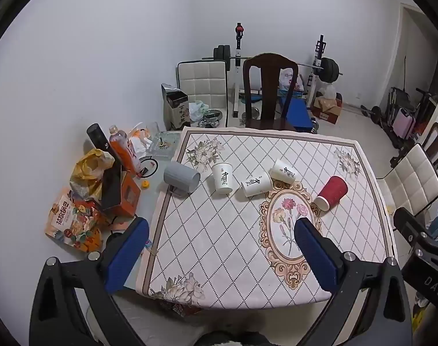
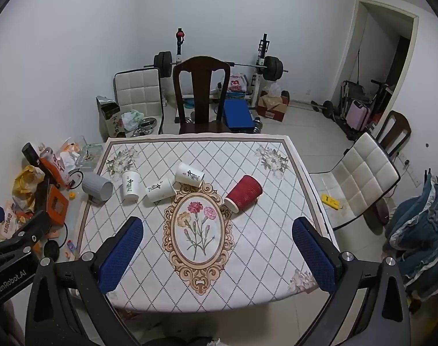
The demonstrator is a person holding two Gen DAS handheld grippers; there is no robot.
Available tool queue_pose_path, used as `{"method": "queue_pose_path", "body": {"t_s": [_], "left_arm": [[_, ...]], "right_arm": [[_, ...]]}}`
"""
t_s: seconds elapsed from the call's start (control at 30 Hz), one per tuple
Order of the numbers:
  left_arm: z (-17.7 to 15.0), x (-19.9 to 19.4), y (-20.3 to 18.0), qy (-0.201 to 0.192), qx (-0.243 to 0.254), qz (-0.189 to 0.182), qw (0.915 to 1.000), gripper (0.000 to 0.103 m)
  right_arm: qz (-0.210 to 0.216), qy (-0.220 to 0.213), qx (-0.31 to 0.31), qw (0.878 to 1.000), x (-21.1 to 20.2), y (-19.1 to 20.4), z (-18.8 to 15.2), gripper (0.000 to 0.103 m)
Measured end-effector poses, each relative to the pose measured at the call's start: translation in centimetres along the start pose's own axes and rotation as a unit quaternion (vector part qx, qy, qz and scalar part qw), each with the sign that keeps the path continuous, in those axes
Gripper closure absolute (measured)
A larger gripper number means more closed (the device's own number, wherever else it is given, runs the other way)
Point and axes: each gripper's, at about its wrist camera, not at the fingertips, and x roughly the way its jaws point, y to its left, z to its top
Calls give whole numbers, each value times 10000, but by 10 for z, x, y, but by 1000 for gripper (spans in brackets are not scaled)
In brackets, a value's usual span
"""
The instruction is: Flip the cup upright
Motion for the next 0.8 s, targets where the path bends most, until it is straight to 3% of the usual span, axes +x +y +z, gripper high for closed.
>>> {"method": "queue_pose_path", "body": {"t_s": [0.8], "left_arm": [[-2,-6,0,-80,-73,29,9999,0]], "right_arm": [[166,-44,35,9998,-5,-2,-1,0]]}}
